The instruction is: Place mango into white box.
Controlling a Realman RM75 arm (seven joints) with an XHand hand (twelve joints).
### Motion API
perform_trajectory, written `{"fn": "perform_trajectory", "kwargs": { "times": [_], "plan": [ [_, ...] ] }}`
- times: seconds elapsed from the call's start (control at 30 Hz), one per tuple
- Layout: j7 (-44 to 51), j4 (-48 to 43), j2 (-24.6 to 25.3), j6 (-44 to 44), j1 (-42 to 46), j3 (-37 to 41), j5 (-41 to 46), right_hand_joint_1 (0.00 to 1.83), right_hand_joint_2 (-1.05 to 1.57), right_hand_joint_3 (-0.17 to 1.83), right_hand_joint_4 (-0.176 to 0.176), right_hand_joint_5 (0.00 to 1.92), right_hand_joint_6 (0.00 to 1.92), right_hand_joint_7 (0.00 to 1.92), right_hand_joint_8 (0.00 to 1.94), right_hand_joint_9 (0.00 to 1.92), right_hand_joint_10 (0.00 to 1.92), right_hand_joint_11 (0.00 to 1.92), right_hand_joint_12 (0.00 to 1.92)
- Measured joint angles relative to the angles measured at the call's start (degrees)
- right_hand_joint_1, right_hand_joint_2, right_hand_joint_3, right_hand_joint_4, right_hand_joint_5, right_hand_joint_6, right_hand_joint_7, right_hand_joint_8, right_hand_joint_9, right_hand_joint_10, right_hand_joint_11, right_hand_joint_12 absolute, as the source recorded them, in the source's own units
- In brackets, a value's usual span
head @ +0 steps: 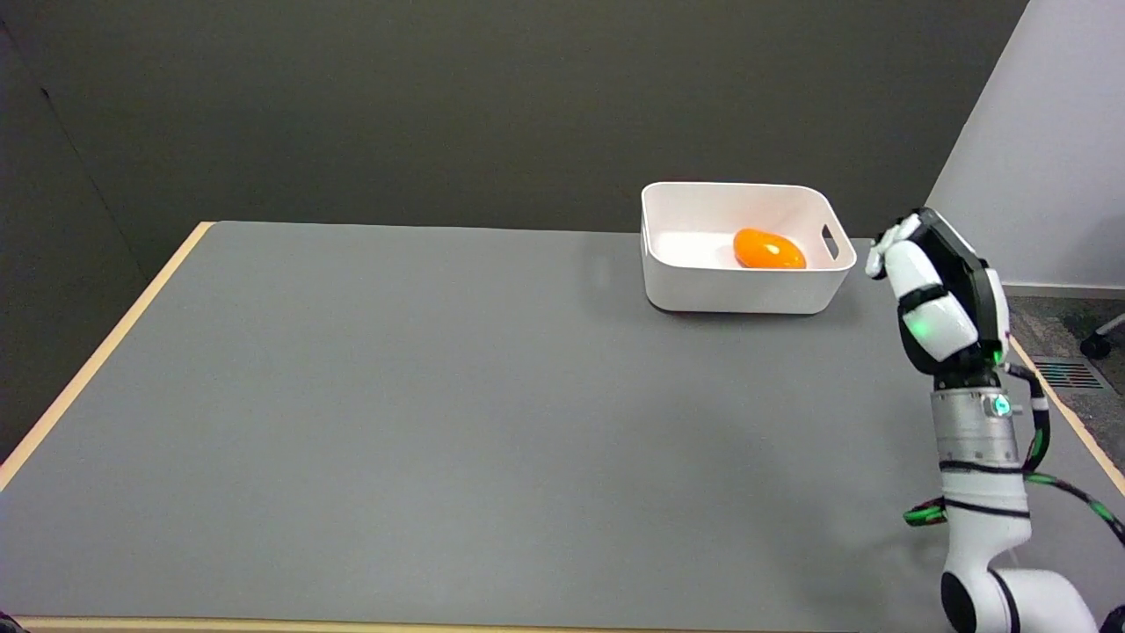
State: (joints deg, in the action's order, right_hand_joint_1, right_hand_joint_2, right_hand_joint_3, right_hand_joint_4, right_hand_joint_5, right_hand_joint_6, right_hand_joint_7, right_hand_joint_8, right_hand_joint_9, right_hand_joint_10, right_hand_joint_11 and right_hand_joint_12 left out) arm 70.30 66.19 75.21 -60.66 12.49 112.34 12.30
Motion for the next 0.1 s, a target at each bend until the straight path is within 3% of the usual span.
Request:
{"fn": "perform_trajectory", "kwargs": {
  "times": [0.1],
  "plan": [
    [0.3,-0.5,0.5,-2.1,0.8,-0.8,1.8,0.99,1.04,0.63,-0.135,0.63,1.68,0.67,1.75,0.79,1.87,0.00,1.92]
  ]
}}
